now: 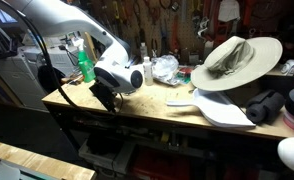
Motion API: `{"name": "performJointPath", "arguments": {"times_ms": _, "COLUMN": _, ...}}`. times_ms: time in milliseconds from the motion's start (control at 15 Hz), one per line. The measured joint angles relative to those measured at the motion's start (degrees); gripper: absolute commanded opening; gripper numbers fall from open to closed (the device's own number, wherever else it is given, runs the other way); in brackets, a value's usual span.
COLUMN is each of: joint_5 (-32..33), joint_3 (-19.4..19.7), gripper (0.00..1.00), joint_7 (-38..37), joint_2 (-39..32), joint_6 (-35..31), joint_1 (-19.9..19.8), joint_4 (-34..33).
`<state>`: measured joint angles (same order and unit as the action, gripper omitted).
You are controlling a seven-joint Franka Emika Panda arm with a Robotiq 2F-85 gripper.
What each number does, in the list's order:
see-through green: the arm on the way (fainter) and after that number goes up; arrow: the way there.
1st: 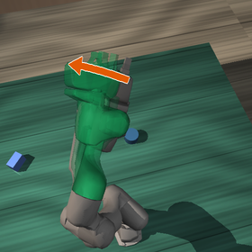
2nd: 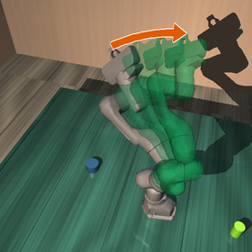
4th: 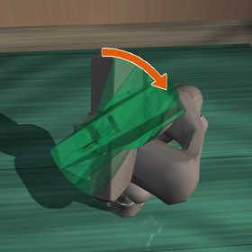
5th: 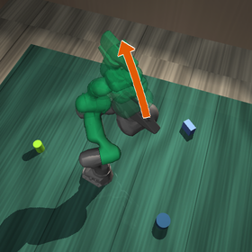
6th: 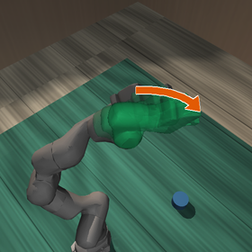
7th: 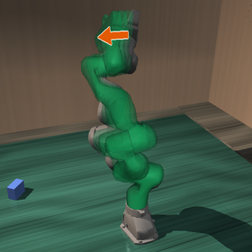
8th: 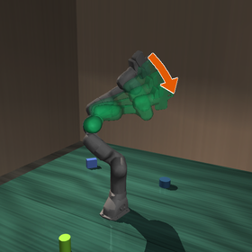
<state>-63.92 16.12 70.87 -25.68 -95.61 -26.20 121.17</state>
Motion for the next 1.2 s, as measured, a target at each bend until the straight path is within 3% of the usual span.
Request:
{"name": "performJointPath", "arguments": {"times_ms": 200, "joint_5": 0.0, "joint_3": 0.25, "gripper": 0.83, "joint_7": 0.1, "joint_2": 1.03, "joint_6": -0.42, "joint_1": 0.01, "joint_4": 1.19}}
{"name": "performJointPath", "arguments": {"times_ms": 467, "joint_5": -0.31, "joint_3": 0.34, "gripper": 1.0, "joint_7": 0.77, "joint_2": 3.28, "joint_6": -3.3, "joint_1": 0.28, "joint_4": 3.75}}
{"name": "performJointPath", "arguments": {"times_ms": 933, "joint_5": -5.61, "joint_3": 0.64, "gripper": 1.0, "joint_7": 4.89, "joint_2": 9.54, "joint_6": -13.97, "joint_1": 2.05, "joint_4": 9.92}}
{"name": "performJointPath", "arguments": {"times_ms": 1200, "joint_5": -6.86, "joint_3": 0.76, "gripper": 1.0, "joint_7": 8.55, "joint_2": 15.22, "joint_6": -24.57, "joint_1": 4.12, "joint_4": 15.57}}
